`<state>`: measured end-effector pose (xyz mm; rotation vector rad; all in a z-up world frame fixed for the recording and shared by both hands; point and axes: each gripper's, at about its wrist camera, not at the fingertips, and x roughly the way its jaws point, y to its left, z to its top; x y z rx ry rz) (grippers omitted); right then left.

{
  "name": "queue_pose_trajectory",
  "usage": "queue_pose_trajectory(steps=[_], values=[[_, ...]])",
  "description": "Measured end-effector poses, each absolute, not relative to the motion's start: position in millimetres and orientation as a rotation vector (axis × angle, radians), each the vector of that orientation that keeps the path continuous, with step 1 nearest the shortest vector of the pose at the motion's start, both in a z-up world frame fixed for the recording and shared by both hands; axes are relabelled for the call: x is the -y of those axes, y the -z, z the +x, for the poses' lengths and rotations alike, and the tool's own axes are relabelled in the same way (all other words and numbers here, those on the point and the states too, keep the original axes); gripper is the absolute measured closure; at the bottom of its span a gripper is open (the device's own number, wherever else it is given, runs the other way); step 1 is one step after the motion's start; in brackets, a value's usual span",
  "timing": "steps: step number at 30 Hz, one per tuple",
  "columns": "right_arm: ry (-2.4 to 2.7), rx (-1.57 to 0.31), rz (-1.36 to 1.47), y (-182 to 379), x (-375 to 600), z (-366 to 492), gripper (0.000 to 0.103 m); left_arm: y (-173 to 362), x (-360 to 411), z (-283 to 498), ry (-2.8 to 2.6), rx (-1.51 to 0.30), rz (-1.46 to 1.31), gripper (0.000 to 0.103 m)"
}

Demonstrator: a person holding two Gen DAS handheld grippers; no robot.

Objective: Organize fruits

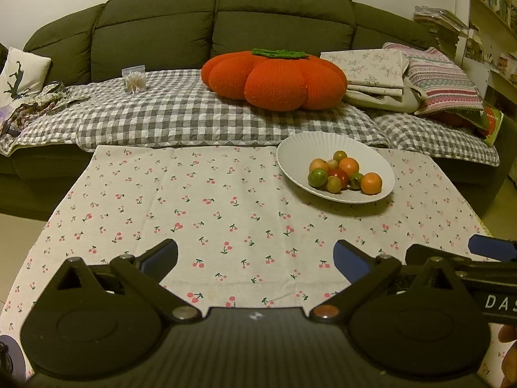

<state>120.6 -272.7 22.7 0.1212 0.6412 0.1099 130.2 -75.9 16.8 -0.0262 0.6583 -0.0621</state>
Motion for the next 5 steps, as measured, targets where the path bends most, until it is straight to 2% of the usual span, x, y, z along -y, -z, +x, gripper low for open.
queue_pose_trajectory(steps=[5], values=[[-0.110, -0.640, 0.121, -22.8, 272.9, 120.6, 0.004, -17.2, 76.2, 131.0, 0.061, -0.659, -0.025, 0.001]])
